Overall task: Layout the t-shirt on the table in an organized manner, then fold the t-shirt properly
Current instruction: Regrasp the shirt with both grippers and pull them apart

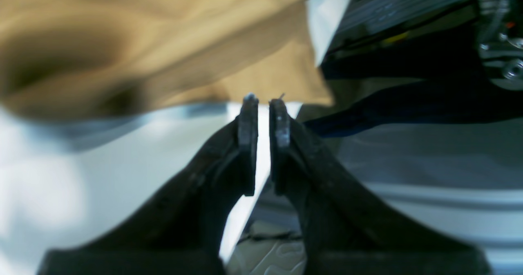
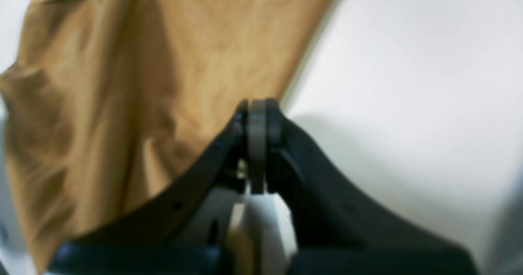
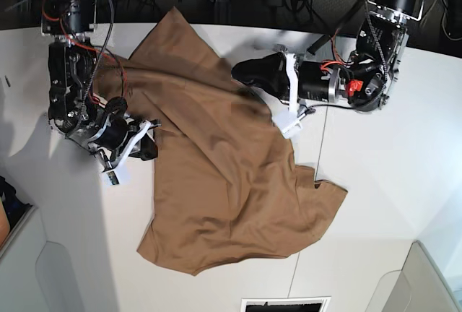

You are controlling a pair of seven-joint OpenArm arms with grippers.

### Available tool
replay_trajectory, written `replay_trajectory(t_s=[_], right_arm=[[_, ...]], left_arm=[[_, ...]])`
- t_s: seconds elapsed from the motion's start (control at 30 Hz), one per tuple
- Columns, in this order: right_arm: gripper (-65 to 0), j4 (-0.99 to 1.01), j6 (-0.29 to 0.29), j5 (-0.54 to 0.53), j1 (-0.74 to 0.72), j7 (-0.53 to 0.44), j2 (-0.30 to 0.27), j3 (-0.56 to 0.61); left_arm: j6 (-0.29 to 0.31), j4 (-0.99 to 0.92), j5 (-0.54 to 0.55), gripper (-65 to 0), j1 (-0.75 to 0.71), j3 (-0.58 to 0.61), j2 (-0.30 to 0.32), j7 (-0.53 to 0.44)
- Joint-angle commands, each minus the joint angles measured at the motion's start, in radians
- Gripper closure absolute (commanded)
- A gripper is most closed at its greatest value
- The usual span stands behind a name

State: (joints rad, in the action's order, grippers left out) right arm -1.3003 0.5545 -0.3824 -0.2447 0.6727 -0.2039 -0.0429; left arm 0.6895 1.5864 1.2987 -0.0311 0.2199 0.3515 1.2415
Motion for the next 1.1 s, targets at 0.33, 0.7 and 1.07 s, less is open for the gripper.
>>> replay_trajectory(t_s=[0.33, 0.7, 1.07], right_arm=[[0.0, 0.094, -0.019, 0.059, -0.126, -0.045, -0.027, -0.005], [0.0, 0.063, -0.017, -0.100, -0.128, -0.036, -0.026, -0.005], [0.0, 0.108, -0.007, 0.006, -0.129, -0.033, 0.047, 0.080]], left_arm=[[0.009, 0.011, -0.266, -7.2, -0.039, 0.078, -0.154, -0.127], [0.009, -0.089, -0.456, -7.2, -0.039, 0.147, -0.154, -0.288], [0.009, -0.131, -0.519, -7.2, -0.052, 0.147, -0.079, -0.281]])
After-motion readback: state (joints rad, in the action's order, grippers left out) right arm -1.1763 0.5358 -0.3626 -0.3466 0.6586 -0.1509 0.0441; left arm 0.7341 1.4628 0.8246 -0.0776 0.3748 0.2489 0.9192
